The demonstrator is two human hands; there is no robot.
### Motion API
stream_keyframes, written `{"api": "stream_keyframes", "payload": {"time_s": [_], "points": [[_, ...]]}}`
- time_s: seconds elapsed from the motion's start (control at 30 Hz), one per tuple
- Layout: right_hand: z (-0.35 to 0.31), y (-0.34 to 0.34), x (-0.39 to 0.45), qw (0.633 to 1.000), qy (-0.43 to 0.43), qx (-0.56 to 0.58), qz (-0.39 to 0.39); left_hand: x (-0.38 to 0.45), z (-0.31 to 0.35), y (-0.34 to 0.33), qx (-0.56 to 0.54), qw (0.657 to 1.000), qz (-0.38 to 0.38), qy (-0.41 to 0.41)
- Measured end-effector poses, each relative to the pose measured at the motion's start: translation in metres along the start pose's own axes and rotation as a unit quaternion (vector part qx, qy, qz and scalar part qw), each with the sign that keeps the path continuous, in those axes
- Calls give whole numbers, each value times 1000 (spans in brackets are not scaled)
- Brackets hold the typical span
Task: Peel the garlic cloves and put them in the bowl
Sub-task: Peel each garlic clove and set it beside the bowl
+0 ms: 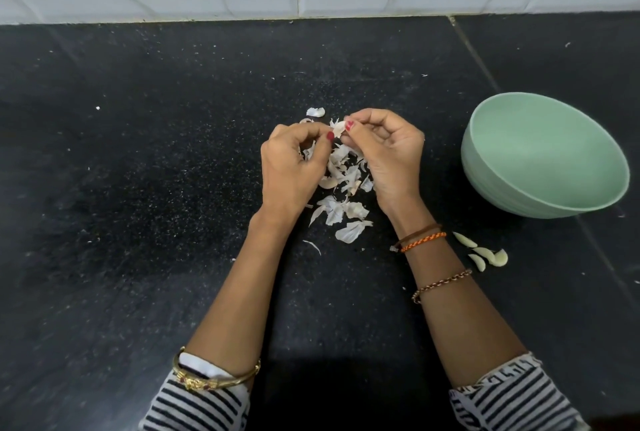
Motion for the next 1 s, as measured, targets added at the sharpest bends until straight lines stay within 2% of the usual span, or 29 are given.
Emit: {"api": "stream_keyframes", "payload": {"time_s": [0.23,0.4,0.8,1.0], "points": [[-8,1,-2,996,79,-39,-25,-1,-3,-7,1,999,-28,29],[-8,2,-2,987,121,-98,-34,0,-9,-8,-62,995,-52,52],[-8,4,-1,963,178,-201,17,0,-6,-8,-83,992,-71,70],[-9,5,-2,936,222,-265,64,-1,-2,-8,-102,990,-59,81]]}}
Point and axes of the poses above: each hand's wrist, its own x-axis towards the middle knuckle, its own y-axis out of the back of the hand, z = x × y, the point moved 6 cm from there along x, towards the middle knuckle, and after that the axes turned 12 degrees about -x, right-handed, at the moved point
